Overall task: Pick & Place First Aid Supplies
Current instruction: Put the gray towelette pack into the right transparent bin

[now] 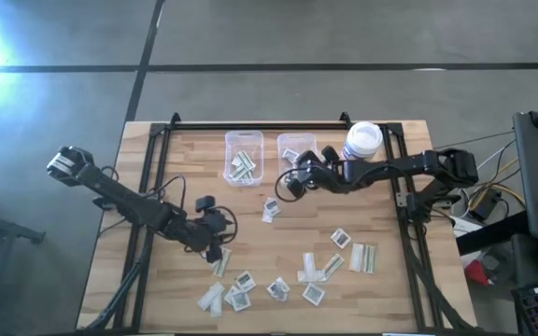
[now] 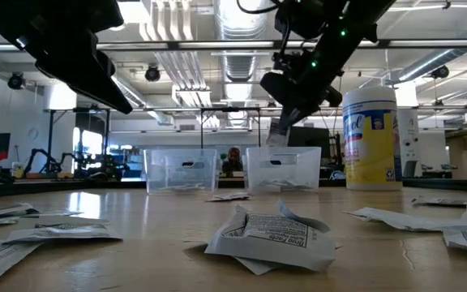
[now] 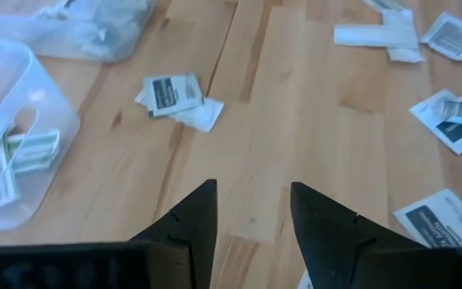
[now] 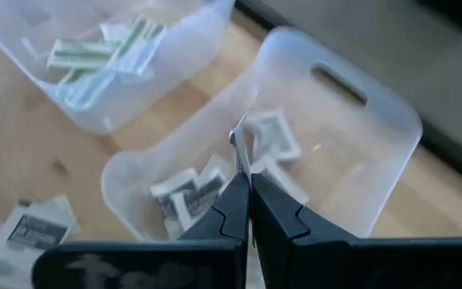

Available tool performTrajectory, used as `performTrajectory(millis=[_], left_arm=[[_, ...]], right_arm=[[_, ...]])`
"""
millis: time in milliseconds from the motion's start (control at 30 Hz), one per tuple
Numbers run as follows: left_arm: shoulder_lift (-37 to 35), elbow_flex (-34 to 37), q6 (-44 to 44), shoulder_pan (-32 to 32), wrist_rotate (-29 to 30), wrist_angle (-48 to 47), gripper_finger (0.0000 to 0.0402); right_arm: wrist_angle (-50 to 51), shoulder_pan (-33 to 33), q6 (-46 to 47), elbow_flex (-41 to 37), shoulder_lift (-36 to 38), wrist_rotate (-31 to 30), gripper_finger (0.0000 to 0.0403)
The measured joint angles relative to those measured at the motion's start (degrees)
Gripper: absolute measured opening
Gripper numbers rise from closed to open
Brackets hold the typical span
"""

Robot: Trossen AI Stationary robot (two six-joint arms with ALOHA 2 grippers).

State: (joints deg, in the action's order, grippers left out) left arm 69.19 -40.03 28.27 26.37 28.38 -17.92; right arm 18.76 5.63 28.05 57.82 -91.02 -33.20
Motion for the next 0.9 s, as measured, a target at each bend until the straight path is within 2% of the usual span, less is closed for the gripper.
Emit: performTrajectory(millis=[267, 633, 900], left_arm=[[0.00, 0.00, 0.98, 0.00, -0.14, -0.78, 0.0151], [-0.02, -0.03, 1.88, 1.17, -0.44, -2.17, 0.0149], [-0.02, -3.02, 3.50, 3.52, -0.70, -7.18, 0.0138]], right_arm=[[2.04, 0.44, 2.05, 0.00, 0.00, 6.43, 0.0008], [2.06, 2.07, 1.80, -1.21, 0.00, 6.64, 0.0009], [2.04, 3.08, 2.02, -3.70, -0.02, 6.27, 0.0009]])
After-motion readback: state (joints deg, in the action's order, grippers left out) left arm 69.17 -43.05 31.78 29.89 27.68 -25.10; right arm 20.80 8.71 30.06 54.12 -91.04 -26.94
